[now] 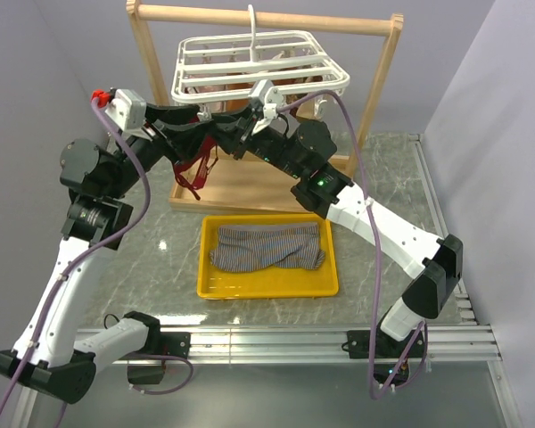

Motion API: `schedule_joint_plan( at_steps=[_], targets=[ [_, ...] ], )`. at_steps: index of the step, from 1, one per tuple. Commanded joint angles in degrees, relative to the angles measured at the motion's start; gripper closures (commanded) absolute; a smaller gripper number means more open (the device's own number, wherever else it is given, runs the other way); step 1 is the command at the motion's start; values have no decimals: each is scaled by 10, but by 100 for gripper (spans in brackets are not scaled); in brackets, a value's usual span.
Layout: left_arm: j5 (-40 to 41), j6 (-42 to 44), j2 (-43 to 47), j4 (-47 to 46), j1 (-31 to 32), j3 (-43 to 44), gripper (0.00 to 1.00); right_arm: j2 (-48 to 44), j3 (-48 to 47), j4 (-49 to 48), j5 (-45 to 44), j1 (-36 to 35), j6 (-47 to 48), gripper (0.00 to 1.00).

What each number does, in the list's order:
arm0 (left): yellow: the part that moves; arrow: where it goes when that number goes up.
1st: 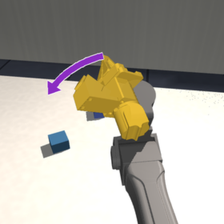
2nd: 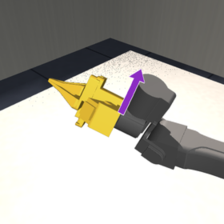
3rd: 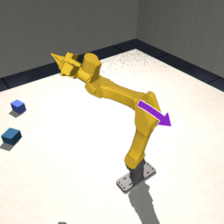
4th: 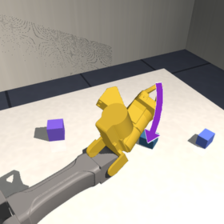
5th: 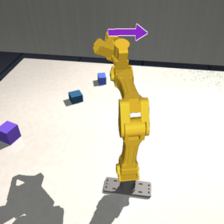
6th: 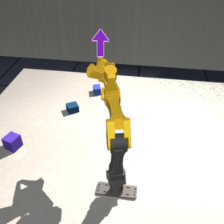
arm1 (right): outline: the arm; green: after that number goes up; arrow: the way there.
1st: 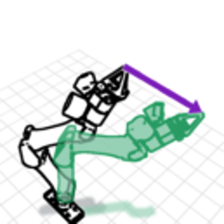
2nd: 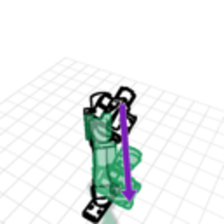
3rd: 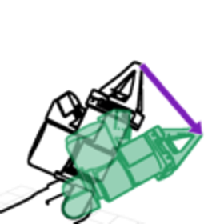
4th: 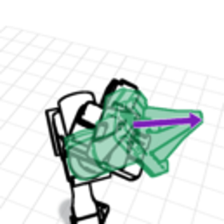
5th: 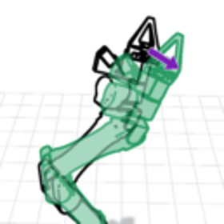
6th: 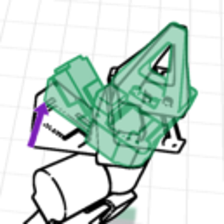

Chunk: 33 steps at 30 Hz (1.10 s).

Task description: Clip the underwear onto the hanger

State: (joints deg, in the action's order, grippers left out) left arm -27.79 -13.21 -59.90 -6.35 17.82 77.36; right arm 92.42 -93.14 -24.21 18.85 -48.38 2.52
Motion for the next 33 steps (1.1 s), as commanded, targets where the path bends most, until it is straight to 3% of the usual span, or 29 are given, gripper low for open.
schedule_joint_plan(
  at_steps=[1, 11, 17, 22, 33],
  targets=[
    [11, -30, 29, 14, -2, 31, 46, 1, -32, 11, 54, 5, -17, 96],
    [-25, -66, 21, 96, -37, 89, 38, 7, -45, 14, 149, 21, -87, 100],
    [-137, -61, -15, 144, -66, 144, 38, 17, -62, 13, 177, 29, -120, 100],
    [-176, -55, -22, 158, -83, 142, 37, 24, -69, 11, 190, 36, -142, 100],
    [-231, -34, -25, 87, -99, 95, 54, 38, -87, 12, 232, 43, -176, 100]
  ],
)
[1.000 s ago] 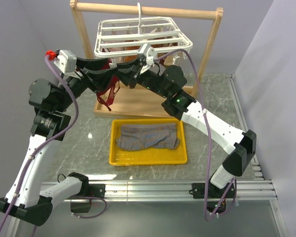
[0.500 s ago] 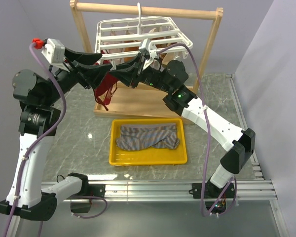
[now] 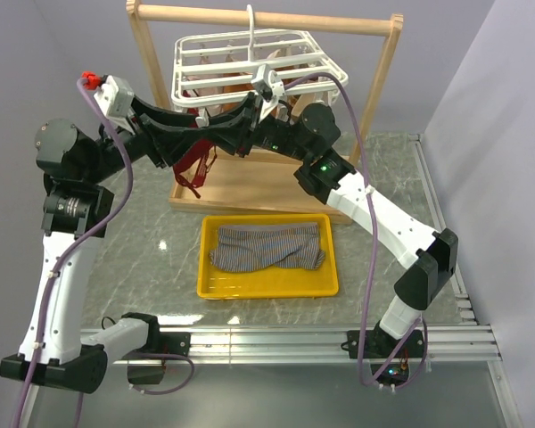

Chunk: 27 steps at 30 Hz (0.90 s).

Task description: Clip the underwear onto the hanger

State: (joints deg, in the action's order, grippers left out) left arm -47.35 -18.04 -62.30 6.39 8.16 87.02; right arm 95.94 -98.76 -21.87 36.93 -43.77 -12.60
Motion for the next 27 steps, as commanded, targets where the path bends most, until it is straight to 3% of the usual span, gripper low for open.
schedule_joint_plan(
  at_steps=[1, 16, 19, 24, 26, 27],
  targets=[
    [-36, 15, -4, -47, -3, -3, 54, 5, -32, -10, 52, -1, -26, 100],
    [-56, 18, -20, -130, -3, -33, 61, 14, -35, -14, 72, -1, -39, 100],
    [-60, 13, -28, -125, -3, -27, 68, 14, -36, -17, 71, -1, -41, 100],
    [-64, 26, -26, -107, -3, -28, 88, 13, -39, -13, 61, 3, -49, 100],
    [-53, 26, -26, -98, -3, -23, 100, 10, -38, -12, 56, 4, -51, 90],
    [-49, 24, -26, -95, -3, -20, 100, 9, -36, -10, 53, 4, -49, 86]
  ],
)
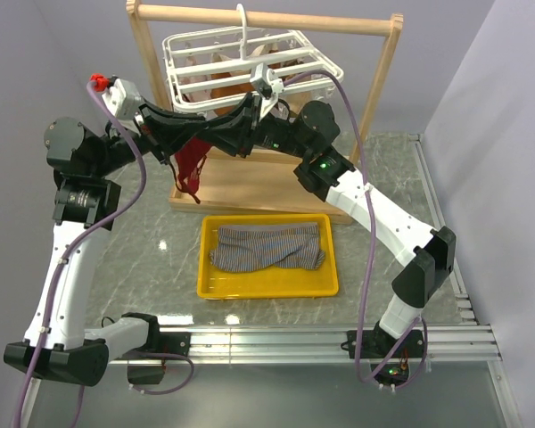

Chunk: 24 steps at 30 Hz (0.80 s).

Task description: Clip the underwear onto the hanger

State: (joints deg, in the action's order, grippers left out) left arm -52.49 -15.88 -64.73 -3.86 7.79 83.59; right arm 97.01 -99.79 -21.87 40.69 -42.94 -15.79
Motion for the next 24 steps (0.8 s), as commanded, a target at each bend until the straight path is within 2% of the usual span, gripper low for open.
schedule_joint_plan(
  at_steps=[1, 2, 5, 6, 10, 12, 17, 24],
  targets=[
    [12, 2, -3, 12, 1, 19, 100, -6, -27, 3, 2, -5, -14, 81],
    [14, 1, -5, 21, 1, 26, 100, -7, -26, 9, -3, -5, -11, 67],
    [27, -11, -7, 32, 1, 32, 100, -22, -21, 45, -57, -7, 18, 48],
    [34, -20, -7, 33, 1, 32, 100, -28, -16, 52, -78, -7, 43, 45],
    [71, -49, -4, 56, 5, 30, 100, -59, 13, 88, -162, -26, 112, 43],
    [85, -56, -3, 68, 8, 28, 100, -63, 18, 89, -186, -29, 133, 45],
    [125, -58, 3, 84, 27, 31, 100, -46, -4, 114, -209, -48, 177, 55],
    [141, -70, -4, 97, 32, 46, 100, -16, -47, 157, -208, -57, 182, 53]
  ],
)
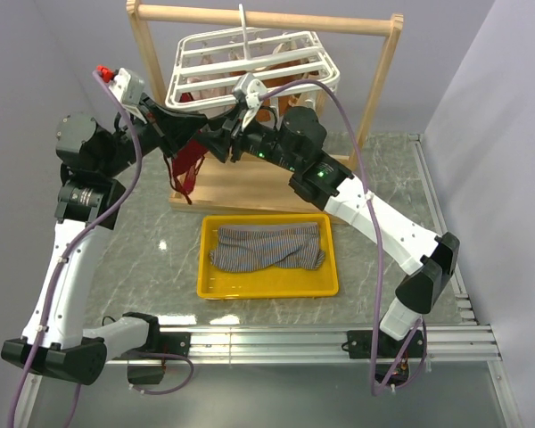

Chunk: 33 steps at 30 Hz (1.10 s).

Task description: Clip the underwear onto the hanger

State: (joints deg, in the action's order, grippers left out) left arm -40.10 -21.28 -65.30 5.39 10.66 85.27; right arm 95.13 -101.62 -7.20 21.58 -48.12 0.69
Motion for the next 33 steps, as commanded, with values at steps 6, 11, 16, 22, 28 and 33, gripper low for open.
schedule_joint_plan(
  at_steps=[6, 11, 16, 22, 28, 33],
  targets=[
    [12, -26, 6, 4, 4, 32, 82, 3, -23, 3, -15, -5, 21, 84],
    [42, -49, 32, 17, 2, 33, 48, 2, -20, -1, -10, -5, 18, 100],
    [100, -66, 50, 85, -1, 51, 41, -1, -14, -8, -8, -5, 12, 100],
    [105, -65, 39, 128, -1, 43, 42, -2, -15, -9, 3, -4, 5, 100],
    [92, -77, 29, 104, -1, 32, 44, 1, -17, -10, 8, -5, 2, 100],
    [86, -95, 18, 77, -1, 26, 48, 2, -16, -9, 10, -6, 1, 100]
  ],
)
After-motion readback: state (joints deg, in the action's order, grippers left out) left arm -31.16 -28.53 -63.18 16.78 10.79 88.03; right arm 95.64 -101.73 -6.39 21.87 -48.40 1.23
